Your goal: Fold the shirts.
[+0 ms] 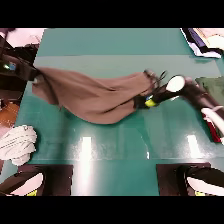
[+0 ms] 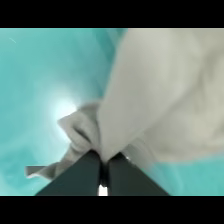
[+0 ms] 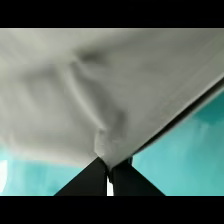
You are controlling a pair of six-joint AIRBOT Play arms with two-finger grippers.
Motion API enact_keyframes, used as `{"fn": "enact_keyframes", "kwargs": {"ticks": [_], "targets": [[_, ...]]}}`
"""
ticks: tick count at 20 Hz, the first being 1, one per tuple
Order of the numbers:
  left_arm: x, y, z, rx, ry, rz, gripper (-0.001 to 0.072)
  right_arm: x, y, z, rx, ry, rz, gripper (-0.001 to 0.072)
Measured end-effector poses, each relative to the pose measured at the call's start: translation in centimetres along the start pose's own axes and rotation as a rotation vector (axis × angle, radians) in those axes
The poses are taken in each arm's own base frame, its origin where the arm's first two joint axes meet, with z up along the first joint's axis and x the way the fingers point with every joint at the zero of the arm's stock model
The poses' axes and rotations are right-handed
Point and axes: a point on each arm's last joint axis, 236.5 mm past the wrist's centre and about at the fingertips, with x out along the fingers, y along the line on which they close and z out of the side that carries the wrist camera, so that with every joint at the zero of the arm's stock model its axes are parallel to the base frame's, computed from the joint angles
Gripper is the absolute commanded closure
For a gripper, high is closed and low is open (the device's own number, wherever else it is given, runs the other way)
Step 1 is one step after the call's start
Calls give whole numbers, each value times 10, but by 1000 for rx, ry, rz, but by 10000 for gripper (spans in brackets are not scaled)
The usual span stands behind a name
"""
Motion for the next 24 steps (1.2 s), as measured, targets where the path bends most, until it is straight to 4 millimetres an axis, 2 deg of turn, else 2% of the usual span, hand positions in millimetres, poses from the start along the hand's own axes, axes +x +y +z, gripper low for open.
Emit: {"fn": "enact_keyframes", "kwargs": {"ticks": [2, 4, 6, 7, 9, 11, 13, 16, 17, 19, 20, 22, 24], "targets": [[-37, 1, 28, -2, -105, 45, 679, -68, 14, 41, -42, -195, 17, 696], [-83, -1, 55, -1, -225, 91, 679, -152, 27, 75, -80, -412, 23, 696], [-135, -8, 79, 0, -353, 128, 679, -241, 38, 91, -115, -620, 13, 696], [-160, -13, 88, 0, -413, 138, 679, -284, 43, 92, -132, -718, 0, 696], [-210, -29, 103, 12, -532, 141, 679, -358, 52, 83, -161, -889, -30, 696], [-255, -52, 111, 36, -641, 118, 679, -417, 59, 65, -184, -1022, -73, 696], [-294, -77, 113, 64, -741, 86, 679, -463, 66, 45, -200, -1134, -120, 696], [-342, -106, 113, 102, -865, 48, 679, -504, 68, 22, -196, -1223, -204, 696], [-352, -113, 112, 112, -892, 37, 680, -511, 65, 17, -187, -1228, -232, 696], [-363, -123, 110, 126, -918, 19, 679, -511, 55, 16, -160, -1192, -272, 696], [-362, -124, 110, 125, -917, 14, 680, -504, 46, 19, -141, -1148, -286, 696], [-341, -116, 112, 104, -870, 2, 679, -481, 22, 31, -91, -1029, -298, 696], [-294, -100, 113, 59, -761, -22, 679, -445, -8, 47, -31, -875, -286, 696]]}}
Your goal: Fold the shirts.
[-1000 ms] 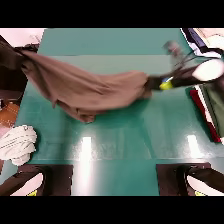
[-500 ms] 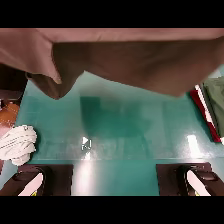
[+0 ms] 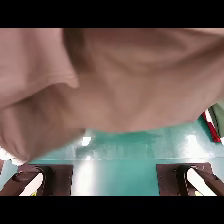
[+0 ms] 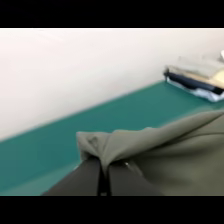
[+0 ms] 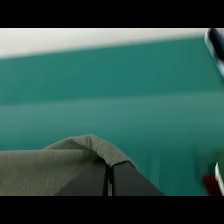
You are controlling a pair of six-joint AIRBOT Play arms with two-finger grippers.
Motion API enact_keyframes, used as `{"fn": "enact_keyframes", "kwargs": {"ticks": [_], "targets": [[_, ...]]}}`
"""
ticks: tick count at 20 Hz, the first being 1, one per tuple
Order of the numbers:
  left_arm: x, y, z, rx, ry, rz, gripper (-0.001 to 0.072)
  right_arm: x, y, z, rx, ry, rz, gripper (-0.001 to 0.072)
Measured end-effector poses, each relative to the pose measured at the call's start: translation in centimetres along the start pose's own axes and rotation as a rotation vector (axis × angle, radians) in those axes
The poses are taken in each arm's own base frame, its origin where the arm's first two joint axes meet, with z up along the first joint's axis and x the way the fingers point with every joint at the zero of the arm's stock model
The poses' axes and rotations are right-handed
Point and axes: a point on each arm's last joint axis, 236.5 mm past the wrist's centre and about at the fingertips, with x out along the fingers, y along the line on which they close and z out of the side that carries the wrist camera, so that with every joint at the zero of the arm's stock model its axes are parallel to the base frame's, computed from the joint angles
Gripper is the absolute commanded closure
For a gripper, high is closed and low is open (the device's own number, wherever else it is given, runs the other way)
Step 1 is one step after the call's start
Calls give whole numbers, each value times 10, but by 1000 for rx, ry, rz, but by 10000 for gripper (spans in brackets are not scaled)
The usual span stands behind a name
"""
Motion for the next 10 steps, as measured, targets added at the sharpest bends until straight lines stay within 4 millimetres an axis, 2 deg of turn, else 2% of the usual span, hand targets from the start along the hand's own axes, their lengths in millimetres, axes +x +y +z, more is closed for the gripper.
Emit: {"fn": "enact_keyframes", "kwargs": {"ticks": [2, 6, 8, 10], "targets": [[47, 20, -52, -73, 161, -22, 679, 52, -17, -34, 47, 192, 9, 696], [140, 54, -197, -260, 543, -77, 679, 155, -33, -129, 129, 583, 43, 695], [177, 65, -270, -351, 708, -103, 678, 202, -35, -168, 160, 683, 54, 695], [209, 75, -331, -427, 809, -109, 676, 244, -36, -195, 181, 715, 56, 693]]}}
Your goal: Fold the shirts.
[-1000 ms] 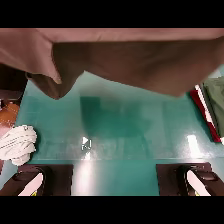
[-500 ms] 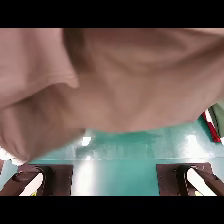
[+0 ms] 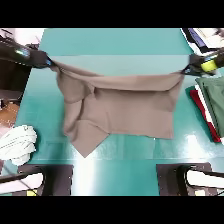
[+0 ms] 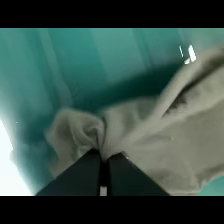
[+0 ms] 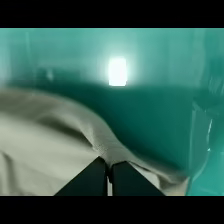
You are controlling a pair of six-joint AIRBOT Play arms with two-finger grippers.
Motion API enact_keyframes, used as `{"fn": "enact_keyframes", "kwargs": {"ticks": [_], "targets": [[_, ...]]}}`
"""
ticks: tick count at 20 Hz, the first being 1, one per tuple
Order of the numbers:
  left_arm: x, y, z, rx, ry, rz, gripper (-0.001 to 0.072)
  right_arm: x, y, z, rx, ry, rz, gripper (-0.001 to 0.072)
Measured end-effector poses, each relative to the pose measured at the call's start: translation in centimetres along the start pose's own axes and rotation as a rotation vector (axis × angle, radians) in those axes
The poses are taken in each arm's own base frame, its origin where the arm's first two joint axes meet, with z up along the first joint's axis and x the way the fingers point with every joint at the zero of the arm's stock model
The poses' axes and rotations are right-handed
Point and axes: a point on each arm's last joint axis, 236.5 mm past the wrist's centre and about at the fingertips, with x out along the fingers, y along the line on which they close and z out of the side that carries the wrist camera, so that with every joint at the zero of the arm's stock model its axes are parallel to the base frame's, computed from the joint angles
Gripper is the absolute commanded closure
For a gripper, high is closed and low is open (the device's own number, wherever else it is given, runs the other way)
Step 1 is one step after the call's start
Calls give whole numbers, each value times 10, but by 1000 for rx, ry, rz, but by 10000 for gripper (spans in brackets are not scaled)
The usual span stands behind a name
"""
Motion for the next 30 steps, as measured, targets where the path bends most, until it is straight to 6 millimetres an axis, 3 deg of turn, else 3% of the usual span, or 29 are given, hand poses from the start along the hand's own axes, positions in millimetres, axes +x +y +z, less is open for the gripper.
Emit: {"fn": "enact_keyframes", "kwargs": {"ticks": [1, 3, 4, 5, 6, 7, 8, 10, 12, 14, 15, 16, 19, 24, 27, 30], "targets": [[26, 14, -6, -34, 36, -1, 676, 21, 0, 6, 5, -2, 4, 672], [60, 34, -11, -85, 65, 2, 675, 51, 0, 17, 6, -15, 8, 111], [71, 40, -13, -100, 73, 6, 580, 59, 1, 23, 2, -24, 10, 91], [77, 46, -11, -107, 69, 15, 240, 64, 1, 30, -7, -33, 11, 157], [79, 51, -10, -112, 65, 23, 3, 64, 2, 36, -17, -44, 13, 181], [79, 57, -9, -115, 68, 36, 98, 61, 2, 42, -22, -55, 15, 181], [76, 62, -8, -119, 71, 43, 98, 56, 1, 46, -29, -58, 13, 186], [66, 72, -14, -135, 105, 48, 99, 42, -1, 46, -51, -51, 10, 286], [53, 85, -27, -180, 146, 55, 99, 26, -2, 34, -79, -28, 7, 286], [41, 99, -45, -240, 180, 65, 99, 14, -3, 13, -103, 5, 7, 286], [34, 102, -58, -271, 201, 66, 99, 9, -1, 1, -111, 19, 10, 324], [30, 105, -72, -298, 221, 66, 98, 5, -2, -12, -116, 34, 10, 420], [22, 106, -128, -371, 281, 64, 98, 1, 2, -54, -129, 80, 15, 448], [39, 86, -214, -440, 351, 4, 98, 1, 10, -99, -156, 75, 23, 448], [54, 79, -245, -472, 365, -22, 98, 0, 14, -114, -161, 51, 33, 448], [64, 74, -257, -502, 349, -37, 99, -6, 17, -119, -154, 19, 51, 448]]}}
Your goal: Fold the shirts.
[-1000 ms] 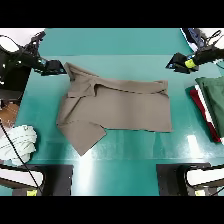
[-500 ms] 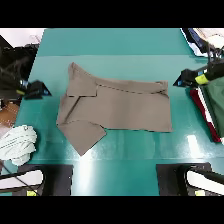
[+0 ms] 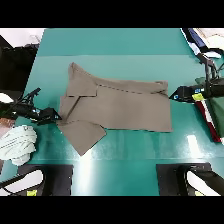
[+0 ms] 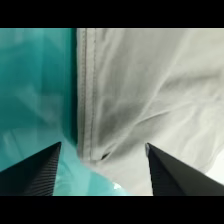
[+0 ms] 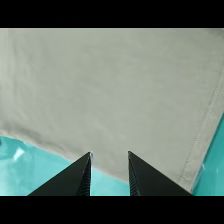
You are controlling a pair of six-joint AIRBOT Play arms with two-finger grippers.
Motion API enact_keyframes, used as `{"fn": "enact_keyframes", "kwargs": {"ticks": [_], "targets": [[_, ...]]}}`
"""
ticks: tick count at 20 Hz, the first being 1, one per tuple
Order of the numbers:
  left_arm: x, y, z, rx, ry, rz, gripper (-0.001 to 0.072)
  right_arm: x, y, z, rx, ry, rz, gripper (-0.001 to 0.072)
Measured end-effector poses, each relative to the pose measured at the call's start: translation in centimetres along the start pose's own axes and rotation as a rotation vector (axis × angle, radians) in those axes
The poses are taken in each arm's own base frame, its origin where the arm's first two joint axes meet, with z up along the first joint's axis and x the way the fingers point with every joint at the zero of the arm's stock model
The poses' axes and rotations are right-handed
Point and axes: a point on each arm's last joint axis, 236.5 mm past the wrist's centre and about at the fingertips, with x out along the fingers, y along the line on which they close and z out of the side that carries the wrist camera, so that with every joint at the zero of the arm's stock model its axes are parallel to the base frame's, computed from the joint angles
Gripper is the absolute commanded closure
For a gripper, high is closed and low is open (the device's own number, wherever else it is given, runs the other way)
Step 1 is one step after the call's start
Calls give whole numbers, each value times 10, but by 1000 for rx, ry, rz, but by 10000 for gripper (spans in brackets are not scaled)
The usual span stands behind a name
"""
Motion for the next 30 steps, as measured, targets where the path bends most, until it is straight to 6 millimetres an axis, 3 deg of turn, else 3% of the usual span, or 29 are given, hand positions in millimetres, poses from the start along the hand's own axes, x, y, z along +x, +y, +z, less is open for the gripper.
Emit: {"fn": "enact_keyframes", "kwargs": {"ticks": [5, 6, 7, 8, 11, 14, 15, 16, 19, 23, 25, 26, 29, 30], "targets": [[11, -8, -6, -3, 5, -32, 101, -12, -4, -1, 26, -41, 3, 448], [13, -12, -8, 7, 13, -36, 278, -13, -6, -2, 33, -40, 1, 448], [15, -14, -10, 17, 21, -34, 633, -15, -8, -3, 42, -38, 0, 448], [17, -17, -11, 25, 26, -37, 679, -17, -11, -4, 53, -36, -3, 447], [19, -23, -13, 39, 31, -43, 680, -22, -25, -10, 79, -21, -17, 448], [15, -29, -11, 53, 16, -46, 680, -16, -48, -31, 140, 36, -30, 417], [12, -31, -10, 61, 7, -45, 680, -9, -59, -43, 176, 66, -32, 251], [8, -33, -8, 71, -5, -45, 679, 0, -69, -57, 215, 97, -32, 198], [-4, -42, -2, 98, -39, -46, 679, 28, -97, -92, 326, 139, -41, 201], [-13, -51, 3, 116, -66, -57, 679, 60, -117, -122, 405, 151, -54, 210], [-15, -52, 3, 120, -69, -59, 679, 75, -120, -132, 416, 180, -53, 211], [-16, -53, 3, 121, -71, -60, 679, 81, -118, -137, 415, 200, -46, 250], [-17, -54, 3, 122, -69, -65, 679, 99, -104, -144, 415, 257, 5, 264], [-17, -55, 2, 122, -66, -66, 679, 104, -100, -147, 415, 275, 18, 304]]}}
